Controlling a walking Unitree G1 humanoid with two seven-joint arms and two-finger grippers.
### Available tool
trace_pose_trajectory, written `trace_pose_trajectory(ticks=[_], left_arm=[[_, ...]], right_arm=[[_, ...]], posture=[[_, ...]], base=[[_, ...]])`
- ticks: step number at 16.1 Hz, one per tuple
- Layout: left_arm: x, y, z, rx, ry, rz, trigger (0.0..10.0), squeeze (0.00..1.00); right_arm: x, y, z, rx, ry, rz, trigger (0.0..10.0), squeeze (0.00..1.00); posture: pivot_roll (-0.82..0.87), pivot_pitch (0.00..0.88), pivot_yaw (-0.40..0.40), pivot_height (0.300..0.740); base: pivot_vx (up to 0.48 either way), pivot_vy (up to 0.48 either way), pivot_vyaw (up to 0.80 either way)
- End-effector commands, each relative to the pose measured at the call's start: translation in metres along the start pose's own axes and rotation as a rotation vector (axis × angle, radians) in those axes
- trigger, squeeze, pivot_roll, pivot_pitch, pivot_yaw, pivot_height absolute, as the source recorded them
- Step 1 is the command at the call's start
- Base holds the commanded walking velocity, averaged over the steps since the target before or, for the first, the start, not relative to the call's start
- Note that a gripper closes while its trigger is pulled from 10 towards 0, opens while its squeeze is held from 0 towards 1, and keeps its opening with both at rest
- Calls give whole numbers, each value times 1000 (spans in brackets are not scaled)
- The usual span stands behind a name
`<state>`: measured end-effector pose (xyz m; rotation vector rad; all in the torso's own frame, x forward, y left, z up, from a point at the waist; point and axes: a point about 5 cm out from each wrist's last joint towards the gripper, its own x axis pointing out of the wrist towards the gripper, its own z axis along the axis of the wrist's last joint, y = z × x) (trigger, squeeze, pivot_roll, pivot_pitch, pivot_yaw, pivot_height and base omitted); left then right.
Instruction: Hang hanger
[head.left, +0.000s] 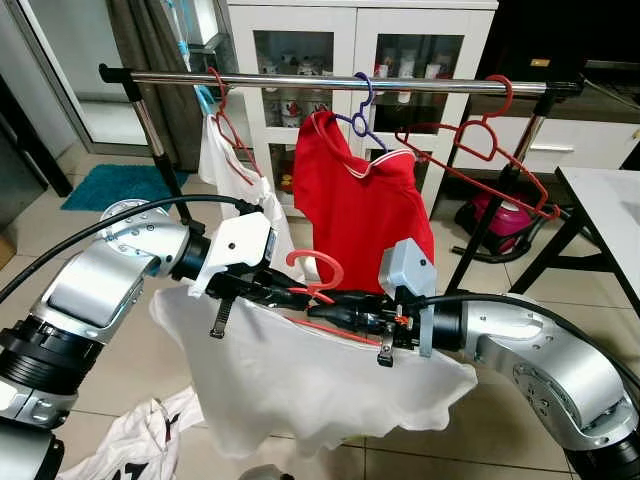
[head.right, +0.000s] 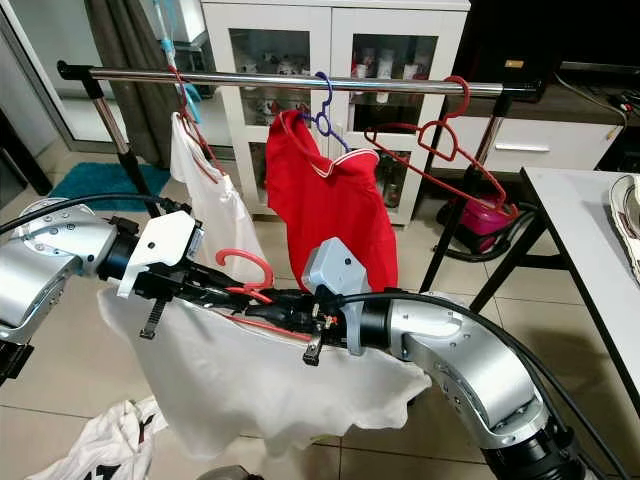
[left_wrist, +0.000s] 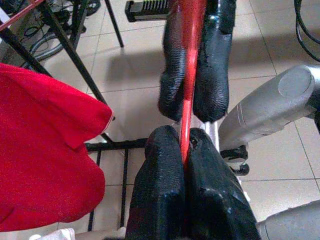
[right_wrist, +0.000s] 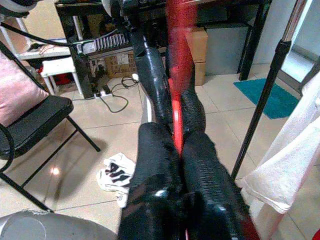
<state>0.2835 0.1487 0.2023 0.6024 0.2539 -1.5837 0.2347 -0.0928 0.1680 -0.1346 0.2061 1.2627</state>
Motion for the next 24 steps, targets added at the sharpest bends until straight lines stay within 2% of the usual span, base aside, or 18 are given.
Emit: trace_pose_trajectory(ticks=[1,2,3,4,5,9,12,13,14,15,16,17,18,19,20,22,24], left_arm=[[-7,8,12,53,-58,71,0,0],[-7,5,13,28,-97,47,10000,0],[-8,4,13,19,-118,42,10000,0],[-9,4,13,13,-140,51,10000,239],[-10,3,12,8,-150,56,10000,1000],[-22,1,12,-10,-185,109,10000,1000],[-37,-5,10,-66,-250,250,10000,1000],[-43,-10,2,-126,-235,349,10000,1000],[-48,-18,-8,-176,-219,429,10000,659],[-52,-28,-15,-223,-221,501,10000,51],[-53,-32,-20,-254,-228,578,10000,0],[-52,-39,-28,-315,-233,709,10000,0],[-46,-44,-37,-368,-228,829,10000,0],[-42,-46,-43,-399,-222,904,10000,0],[-29,-50,-60,-487,-214,1090,10000,0],[-17,-58,-68,-518,-198,1187,10000,0],[-11,-59,-69,-543,-192,1214,10000,0]], right_arm=[[3,7,-1,9,-1,43,0,0],[2,7,-2,6,7,39,0,0],[0,6,-4,3,12,33,0,0],[-1,5,-4,3,12,26,0,0],[-2,4,-5,5,12,19,0,0],[-7,4,-14,18,38,-11,0,0],[-13,4,-30,54,73,-78,0,0],[-15,3,-39,87,72,-150,0,0],[-16,2,-46,118,67,-221,0,0],[-16,2,-51,145,49,-293,0,0],[-16,-1,-52,153,33,-366,0,0],[-14,-4,-52,172,-13,-467,745,0],[-12,-8,-50,199,-59,-557,10000,0],[-11,-11,-49,211,-79,-607,10000,0],[-12,-18,-46,216,-118,-725,10000,0],[-17,-24,-47,189,-112,-815,10000,0],[-19,-25,-52,165,-79,-827,10000,0]], posture=[[-49,0,56,740],[-49,0,58,740],[-50,0,60,740],[-50,0,60,740],[-51,0,62,740],[-50,0,67,740],[-46,0,68,740],[-43,0,71,740],[-40,0,71,740],[-35,0,75,740],[-35,0,75,740],[-35,0,75,740],[-21,0,76,740],[-18,0,73,740],[-15,0,73,740],[-17,0,75,740],[-21,0,79,740]], base=[[0,0,0],[0,0,0],[0,0,0],[0,0,0],[0,0,0],[0,0,0],[0,0,0],[0,0,0],[0,0,0],[0,0,0],[0,0,0],[0,0,0],[0,0,0],[0,0,0],[0,0,0],[0,0,0],[0,0,0]])
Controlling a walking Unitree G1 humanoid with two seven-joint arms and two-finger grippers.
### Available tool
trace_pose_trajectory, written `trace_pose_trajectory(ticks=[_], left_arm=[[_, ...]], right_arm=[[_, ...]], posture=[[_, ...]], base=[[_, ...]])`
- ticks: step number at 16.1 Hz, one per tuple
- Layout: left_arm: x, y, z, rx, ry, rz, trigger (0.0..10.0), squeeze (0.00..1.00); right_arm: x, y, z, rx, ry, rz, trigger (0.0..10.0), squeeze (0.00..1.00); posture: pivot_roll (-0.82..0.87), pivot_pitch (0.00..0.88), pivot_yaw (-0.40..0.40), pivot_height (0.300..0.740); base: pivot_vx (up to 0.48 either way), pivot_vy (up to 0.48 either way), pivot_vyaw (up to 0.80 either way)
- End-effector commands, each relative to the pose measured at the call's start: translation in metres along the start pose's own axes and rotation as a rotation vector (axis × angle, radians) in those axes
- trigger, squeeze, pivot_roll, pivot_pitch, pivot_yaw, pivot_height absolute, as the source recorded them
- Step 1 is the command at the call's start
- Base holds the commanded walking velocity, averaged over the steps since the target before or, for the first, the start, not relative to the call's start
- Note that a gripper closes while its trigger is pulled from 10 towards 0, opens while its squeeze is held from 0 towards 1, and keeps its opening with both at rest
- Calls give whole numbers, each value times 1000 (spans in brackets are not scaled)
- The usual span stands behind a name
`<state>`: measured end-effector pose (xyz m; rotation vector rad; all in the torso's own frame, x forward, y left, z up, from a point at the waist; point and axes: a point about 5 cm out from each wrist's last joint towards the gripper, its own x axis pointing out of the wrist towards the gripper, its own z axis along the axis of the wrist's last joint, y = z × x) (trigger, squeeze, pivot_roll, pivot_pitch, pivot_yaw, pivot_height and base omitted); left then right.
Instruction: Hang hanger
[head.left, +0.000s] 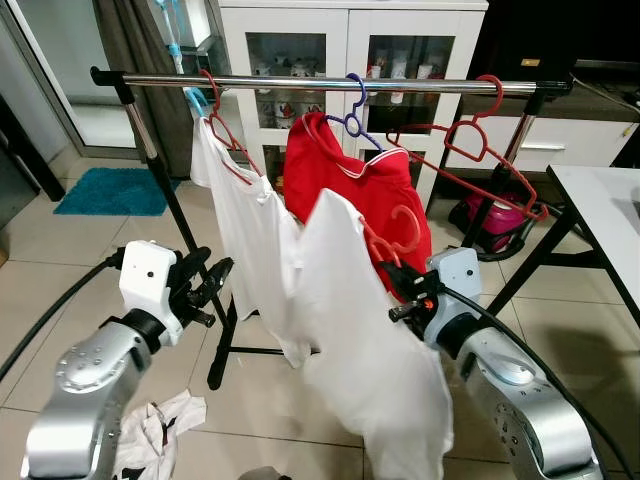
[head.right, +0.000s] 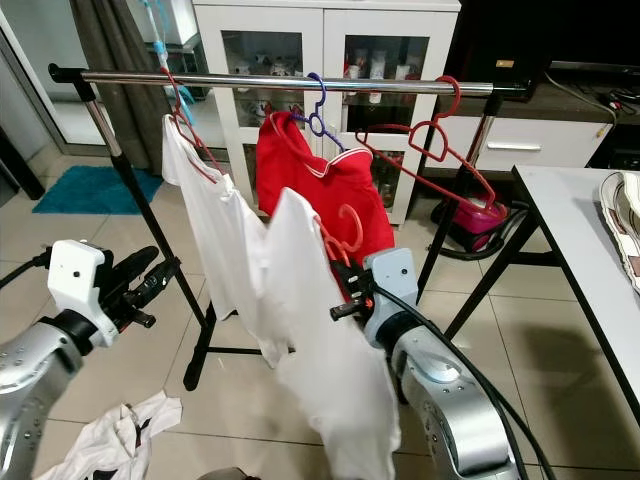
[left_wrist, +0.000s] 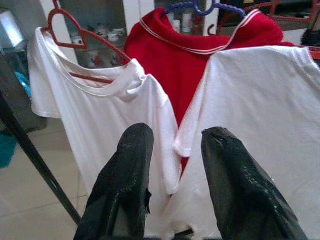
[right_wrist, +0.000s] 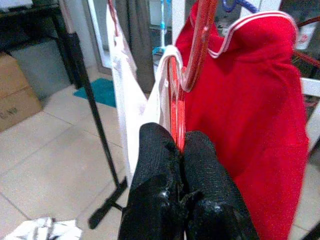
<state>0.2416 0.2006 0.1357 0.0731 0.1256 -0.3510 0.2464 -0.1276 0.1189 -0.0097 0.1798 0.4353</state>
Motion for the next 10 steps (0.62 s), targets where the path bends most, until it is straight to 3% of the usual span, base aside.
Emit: trace_pose_trajectory(ticks=[1,5,9,10], left_arm=[[1,-3,3,28,-12,7,10000,0],[7,-19,1,77,-21,-9,10000,0],[9,-22,1,89,-25,-15,10000,0],[9,-22,1,91,-24,-15,10000,0]], right_arm=[[1,-2,3,-14,-17,-10,10000,0],[9,4,10,-28,-60,-47,10000,0],[13,2,16,-51,-98,-81,10000,0],[14,1,17,-51,-104,-86,10000,0]], posture=[[-21,0,79,740],[-24,0,86,740],[-22,0,85,740],[-21,0,83,740]], base=[[251,0,0],[312,0,0],[350,0,727],[360,0,0]])
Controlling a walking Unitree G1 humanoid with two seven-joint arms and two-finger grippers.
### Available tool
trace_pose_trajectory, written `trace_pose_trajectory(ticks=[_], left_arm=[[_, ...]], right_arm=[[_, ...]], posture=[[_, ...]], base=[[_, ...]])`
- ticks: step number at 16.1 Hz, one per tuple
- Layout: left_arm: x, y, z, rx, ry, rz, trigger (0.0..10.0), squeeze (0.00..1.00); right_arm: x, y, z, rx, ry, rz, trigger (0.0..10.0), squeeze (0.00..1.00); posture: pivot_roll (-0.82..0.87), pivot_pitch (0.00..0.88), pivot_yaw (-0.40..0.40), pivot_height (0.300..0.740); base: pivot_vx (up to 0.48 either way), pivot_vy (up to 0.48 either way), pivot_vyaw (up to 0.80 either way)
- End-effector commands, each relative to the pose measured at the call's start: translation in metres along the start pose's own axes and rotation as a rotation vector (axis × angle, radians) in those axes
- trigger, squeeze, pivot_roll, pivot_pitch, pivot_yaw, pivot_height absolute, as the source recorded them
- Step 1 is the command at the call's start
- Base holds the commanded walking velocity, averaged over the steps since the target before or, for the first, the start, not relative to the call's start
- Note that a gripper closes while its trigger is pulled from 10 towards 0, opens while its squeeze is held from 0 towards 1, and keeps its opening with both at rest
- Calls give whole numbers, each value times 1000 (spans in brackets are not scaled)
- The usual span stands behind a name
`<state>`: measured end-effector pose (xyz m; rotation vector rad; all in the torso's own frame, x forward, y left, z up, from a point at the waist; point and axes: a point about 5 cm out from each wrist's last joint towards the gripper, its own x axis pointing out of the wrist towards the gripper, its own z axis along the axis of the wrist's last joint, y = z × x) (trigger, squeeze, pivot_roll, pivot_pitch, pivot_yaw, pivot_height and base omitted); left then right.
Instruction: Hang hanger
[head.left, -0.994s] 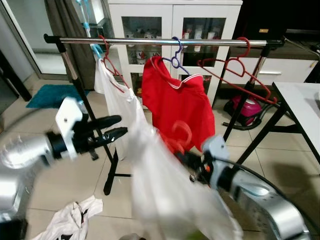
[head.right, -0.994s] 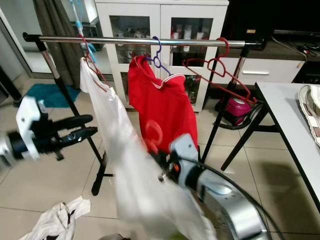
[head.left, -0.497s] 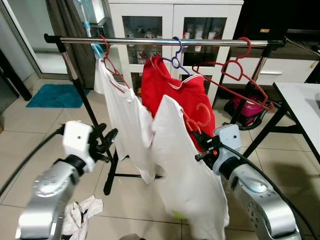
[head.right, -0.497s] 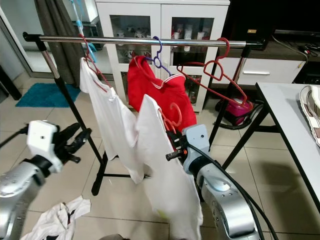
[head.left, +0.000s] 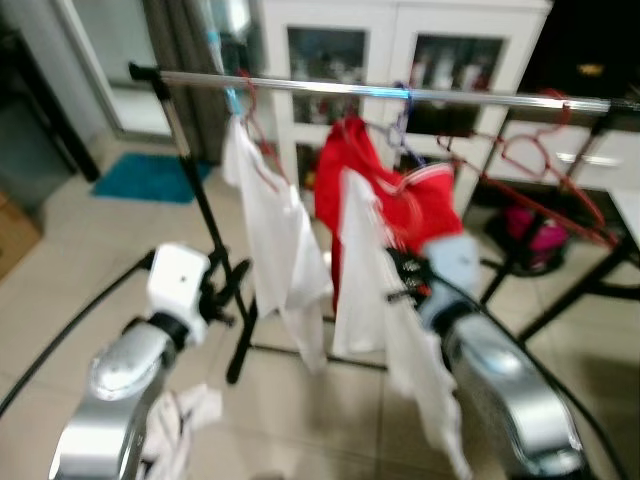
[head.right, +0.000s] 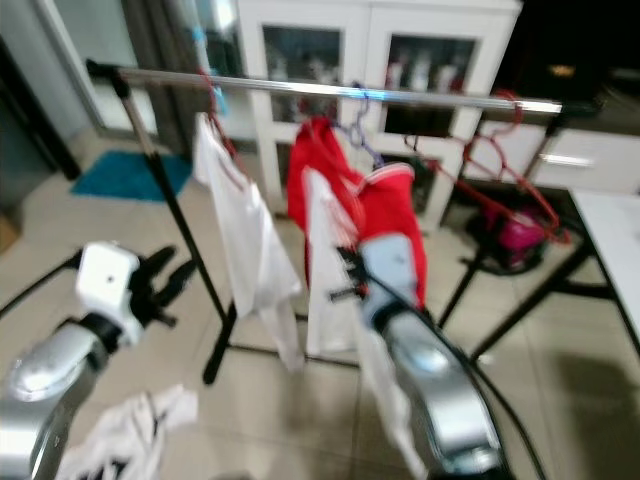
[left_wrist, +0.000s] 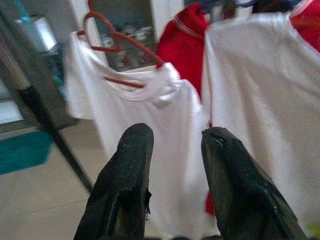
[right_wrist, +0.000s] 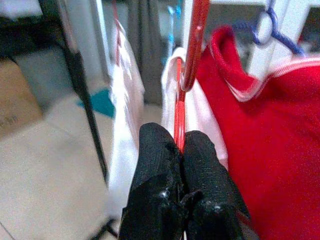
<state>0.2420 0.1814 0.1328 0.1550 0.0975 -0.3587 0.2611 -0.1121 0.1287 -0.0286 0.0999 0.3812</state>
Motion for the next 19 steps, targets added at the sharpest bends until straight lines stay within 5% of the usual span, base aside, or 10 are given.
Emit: trace_pose_trajectory(ticks=[1,10,19], left_arm=[[1,-3,2,7,-11,-11,10000,0],[0,-1,1,15,-8,-8,10000,0],[-2,-3,-1,26,12,-18,10000,0]], right_arm=[[-2,-8,5,-22,-35,-38,10000,0],[4,-2,17,-79,-76,-33,10000,0],[11,19,31,-139,-89,123,10000,0]], posture=[[-20,0,82,740],[-14,0,78,740],[15,0,52,740]], base=[[356,0,0],[363,0,0],[349,0,0]])
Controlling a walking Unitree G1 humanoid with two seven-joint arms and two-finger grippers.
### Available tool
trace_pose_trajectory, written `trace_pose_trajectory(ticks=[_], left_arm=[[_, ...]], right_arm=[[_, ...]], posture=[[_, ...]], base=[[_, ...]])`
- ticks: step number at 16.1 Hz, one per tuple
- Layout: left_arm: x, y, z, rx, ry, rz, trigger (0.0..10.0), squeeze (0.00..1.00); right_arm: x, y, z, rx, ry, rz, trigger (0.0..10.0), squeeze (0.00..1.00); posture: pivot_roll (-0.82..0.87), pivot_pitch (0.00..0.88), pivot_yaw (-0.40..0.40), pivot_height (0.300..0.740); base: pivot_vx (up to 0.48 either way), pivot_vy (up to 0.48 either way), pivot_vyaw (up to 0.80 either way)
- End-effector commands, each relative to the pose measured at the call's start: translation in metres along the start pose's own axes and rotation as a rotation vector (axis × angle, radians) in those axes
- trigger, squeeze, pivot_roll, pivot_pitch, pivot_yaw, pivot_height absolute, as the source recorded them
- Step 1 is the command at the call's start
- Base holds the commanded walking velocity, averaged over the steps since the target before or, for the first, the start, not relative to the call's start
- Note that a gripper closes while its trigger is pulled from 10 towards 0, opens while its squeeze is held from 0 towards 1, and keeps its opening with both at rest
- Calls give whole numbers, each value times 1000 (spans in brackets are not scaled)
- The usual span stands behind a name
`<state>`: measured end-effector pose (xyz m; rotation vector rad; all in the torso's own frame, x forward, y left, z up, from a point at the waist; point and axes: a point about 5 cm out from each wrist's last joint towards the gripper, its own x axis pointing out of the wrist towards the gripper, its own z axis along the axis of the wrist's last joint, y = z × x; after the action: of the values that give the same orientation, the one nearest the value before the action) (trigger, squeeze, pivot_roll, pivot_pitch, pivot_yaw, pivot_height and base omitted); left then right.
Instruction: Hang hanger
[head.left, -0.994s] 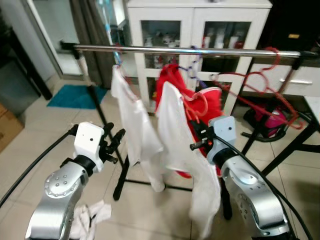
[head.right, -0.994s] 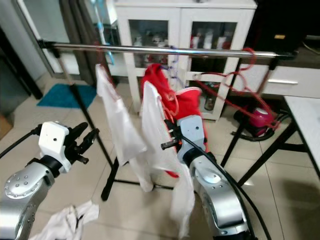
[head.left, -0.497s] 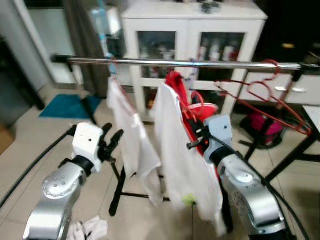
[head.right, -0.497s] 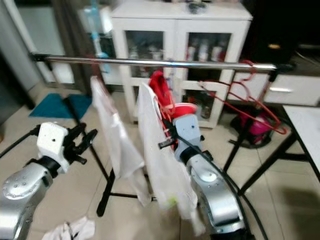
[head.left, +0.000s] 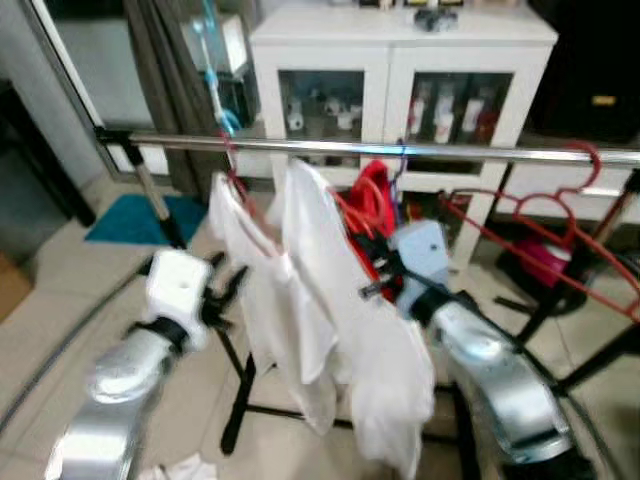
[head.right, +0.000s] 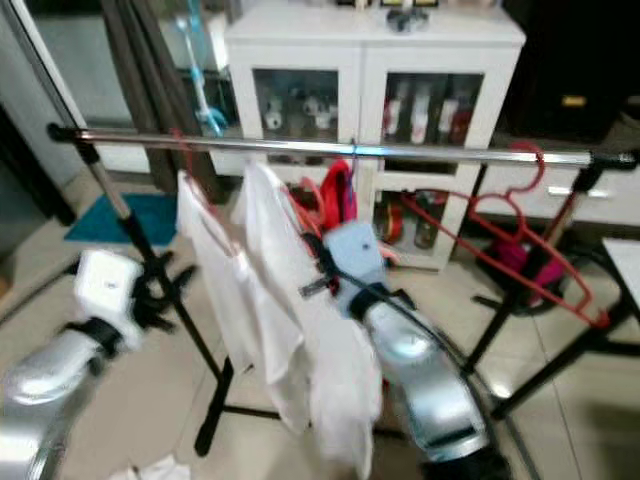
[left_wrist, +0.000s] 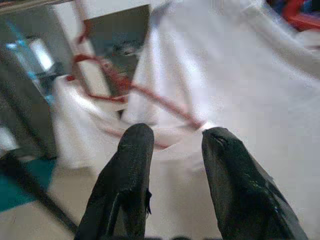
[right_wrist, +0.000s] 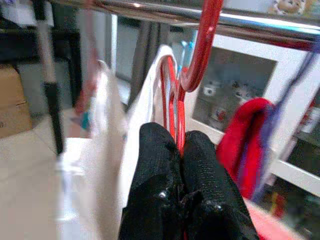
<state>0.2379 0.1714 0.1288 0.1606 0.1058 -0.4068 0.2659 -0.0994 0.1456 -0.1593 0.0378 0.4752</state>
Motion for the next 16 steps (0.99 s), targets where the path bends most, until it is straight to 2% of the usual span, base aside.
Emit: trace_pose_trajectory(ticks=[1,6,8,9,11,13,14,16], left_arm=[[-3,9,1,11,13,37,10000,0],[2,15,10,43,13,-2,10000,0],[2,16,11,30,9,-8,10000,0],[0,13,10,-1,4,-33,10000,0],[0,8,11,-2,-1,-91,10000,0],[-3,3,11,79,19,-220,10000,0],[-4,3,11,80,13,-228,10000,0],[-8,1,23,46,-50,-314,10000,0]], right_arm=[[7,6,16,0,-54,34,10000,0],[23,4,29,-15,-43,21,10000,0],[24,5,31,-16,-44,26,10000,0],[25,7,33,-11,-47,30,10000,0],[29,5,37,-12,-51,30,10000,0],[45,-4,46,-32,-52,8,10000,0],[47,-6,47,-34,-46,1,10000,0],[61,-25,40,-49,45,-109,10000,0]], posture=[[16,0,47,740],[27,0,55,740],[27,0,60,740],[22,0,63,740],[19,0,51,740],[25,0,30,740],[28,0,26,740],[35,0,14,740]], base=[[0,0,0],[0,0,0],[0,0,0],[0,0,0],[0,0,0],[0,0,0],[0,0,0],[0,0,0]])
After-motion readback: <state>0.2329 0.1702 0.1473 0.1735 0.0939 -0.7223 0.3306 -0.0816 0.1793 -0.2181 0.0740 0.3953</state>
